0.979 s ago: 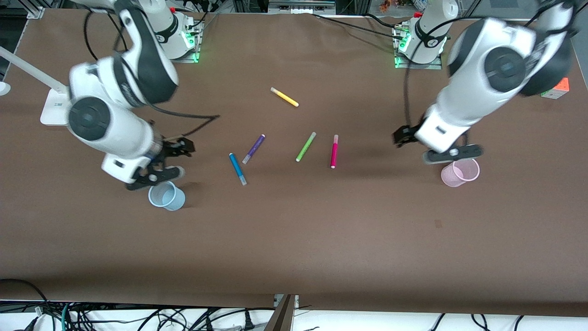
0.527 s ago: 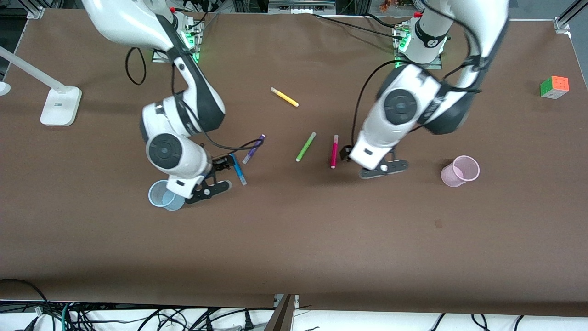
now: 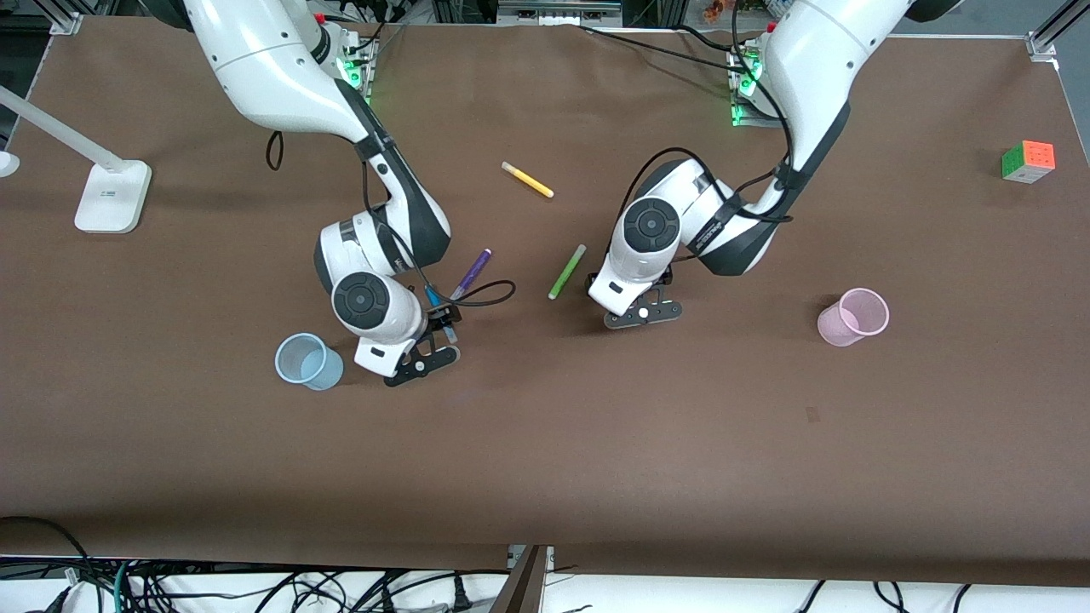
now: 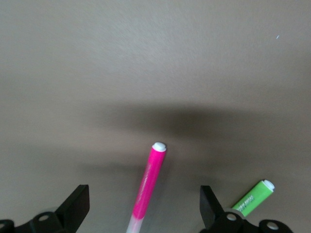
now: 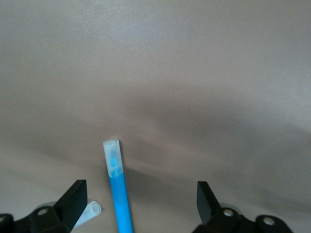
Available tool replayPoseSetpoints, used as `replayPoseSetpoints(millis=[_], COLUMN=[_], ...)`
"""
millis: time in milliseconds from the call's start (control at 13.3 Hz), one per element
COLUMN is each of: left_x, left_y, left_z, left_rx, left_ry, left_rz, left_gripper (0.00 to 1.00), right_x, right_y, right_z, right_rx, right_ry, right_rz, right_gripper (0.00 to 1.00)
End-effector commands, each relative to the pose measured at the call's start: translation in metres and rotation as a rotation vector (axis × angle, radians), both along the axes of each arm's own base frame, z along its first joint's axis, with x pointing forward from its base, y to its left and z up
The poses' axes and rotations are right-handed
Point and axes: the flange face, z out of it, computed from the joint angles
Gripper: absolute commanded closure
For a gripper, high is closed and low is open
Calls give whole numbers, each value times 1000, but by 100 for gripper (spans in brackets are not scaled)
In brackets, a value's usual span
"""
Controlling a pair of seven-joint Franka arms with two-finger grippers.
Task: Place pink and blue markers in matching cups
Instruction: 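Close the right gripper on the blue marker while the left gripper grasps pink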
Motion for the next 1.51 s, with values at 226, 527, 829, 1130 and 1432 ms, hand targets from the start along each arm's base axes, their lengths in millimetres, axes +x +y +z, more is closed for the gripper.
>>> replayPoseSetpoints(millis=[226, 527, 829, 1130, 1432], left_x=[-36, -51, -52, -33, -3], left_y=[5, 5, 6, 18, 49], left_z=[-38, -49, -49, -30, 44], left_rx=[-5, 7, 0, -10, 17], left_ry=[-9, 13, 9, -24, -17], left_rz=[-59, -80, -73, -40, -25], left_gripper=[0, 0, 83, 100, 100], right_x=[-9, -12, -13, -12, 20], right_y=[12, 21, 24, 25, -17], right_z=[-21, -31, -31, -27, 43], right_rx=[4, 14, 15, 14, 49], right_ry=[-14, -36, -38, -44, -110], right_rz=[-22, -11, -6, 1, 54], right_gripper=[0, 10, 55, 92, 93])
